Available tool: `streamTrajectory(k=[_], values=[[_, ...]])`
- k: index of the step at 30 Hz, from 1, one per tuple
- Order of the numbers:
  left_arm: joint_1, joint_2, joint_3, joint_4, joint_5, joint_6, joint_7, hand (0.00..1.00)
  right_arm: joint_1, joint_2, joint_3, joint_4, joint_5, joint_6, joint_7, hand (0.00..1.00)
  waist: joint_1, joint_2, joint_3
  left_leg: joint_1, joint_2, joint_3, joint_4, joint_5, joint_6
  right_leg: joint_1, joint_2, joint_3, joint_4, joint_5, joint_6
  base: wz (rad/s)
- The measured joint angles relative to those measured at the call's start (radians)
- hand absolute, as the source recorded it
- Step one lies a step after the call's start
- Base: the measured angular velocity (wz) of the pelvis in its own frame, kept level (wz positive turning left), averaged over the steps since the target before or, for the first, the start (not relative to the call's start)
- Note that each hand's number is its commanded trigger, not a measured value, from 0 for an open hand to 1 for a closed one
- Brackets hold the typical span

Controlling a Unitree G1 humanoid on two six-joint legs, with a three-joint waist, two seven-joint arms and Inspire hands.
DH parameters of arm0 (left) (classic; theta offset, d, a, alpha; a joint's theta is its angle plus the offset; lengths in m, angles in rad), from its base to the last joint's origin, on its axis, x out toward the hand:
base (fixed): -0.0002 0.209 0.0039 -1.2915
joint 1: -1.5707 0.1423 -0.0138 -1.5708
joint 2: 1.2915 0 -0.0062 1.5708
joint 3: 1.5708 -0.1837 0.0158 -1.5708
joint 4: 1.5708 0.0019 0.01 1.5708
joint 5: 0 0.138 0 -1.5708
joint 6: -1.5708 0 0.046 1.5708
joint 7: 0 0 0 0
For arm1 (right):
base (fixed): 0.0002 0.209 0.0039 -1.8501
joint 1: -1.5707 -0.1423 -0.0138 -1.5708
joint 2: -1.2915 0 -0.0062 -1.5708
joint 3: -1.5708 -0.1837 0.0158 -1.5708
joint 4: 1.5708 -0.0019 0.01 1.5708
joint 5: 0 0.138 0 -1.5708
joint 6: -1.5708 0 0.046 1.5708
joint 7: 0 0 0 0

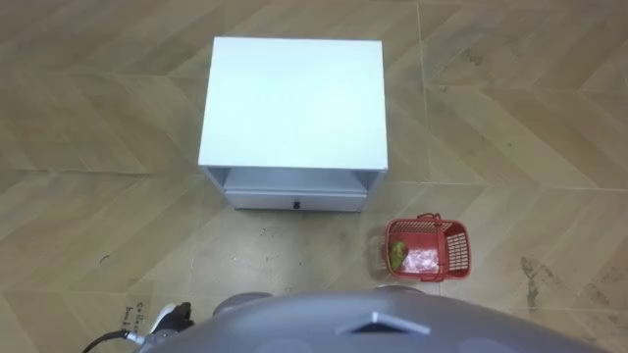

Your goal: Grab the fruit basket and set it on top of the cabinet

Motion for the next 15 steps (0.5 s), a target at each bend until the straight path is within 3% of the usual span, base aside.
streamTrajectory(k=[15], values=[[-0.004, 0.005, 0.014, -0.001, -0.001, -0.015, 0.009, 0.00, -0.013, -0.003, -0.001, 0.000, 0.001, -0.007, -0.022, 0.00, -0.001, 0.002, 0.0008, -0.002, 0.000, -0.002, 0.000, 0.000, 0.000, 0.003, 0.000, -0.003, 0.000, 0.000, 0.000, 0.00]])
